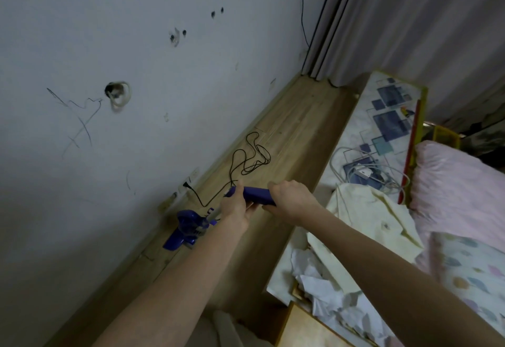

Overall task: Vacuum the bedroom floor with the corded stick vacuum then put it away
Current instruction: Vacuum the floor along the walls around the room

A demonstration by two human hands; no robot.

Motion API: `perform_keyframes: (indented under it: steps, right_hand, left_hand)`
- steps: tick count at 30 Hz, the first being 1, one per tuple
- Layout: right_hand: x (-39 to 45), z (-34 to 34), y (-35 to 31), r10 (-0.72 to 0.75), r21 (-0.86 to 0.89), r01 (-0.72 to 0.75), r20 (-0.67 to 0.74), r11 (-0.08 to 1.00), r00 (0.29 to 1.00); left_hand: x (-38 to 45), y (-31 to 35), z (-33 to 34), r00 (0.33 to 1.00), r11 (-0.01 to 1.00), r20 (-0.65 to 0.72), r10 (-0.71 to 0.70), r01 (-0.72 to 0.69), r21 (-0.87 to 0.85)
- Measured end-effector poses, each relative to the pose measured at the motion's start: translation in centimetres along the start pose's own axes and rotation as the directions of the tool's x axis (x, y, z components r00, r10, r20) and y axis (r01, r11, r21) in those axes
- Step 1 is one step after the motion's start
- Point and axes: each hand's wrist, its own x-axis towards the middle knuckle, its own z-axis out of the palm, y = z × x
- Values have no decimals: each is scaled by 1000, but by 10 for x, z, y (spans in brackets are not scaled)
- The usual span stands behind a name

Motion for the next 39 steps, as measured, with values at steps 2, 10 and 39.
perform_keyframes:
  steps: [2, 10, 39]
  right_hand:
    - [1, 14, -4, 40, 57, -42, 30, 998, 999]
    - [12, 15, -2, 187, 697, -397, 361, 596, 914]
    - [-4, 27, 16, 238, 704, -349, 255, 619, 937]
  left_hand:
    - [2, -1, -10, 1000, 1000, 0, -7, 7, -1]
    - [10, 1, -26, 999, 1000, 31, -16, 16, -3]
    - [12, -10, -8, 997, 996, 61, -50, 45, 77]
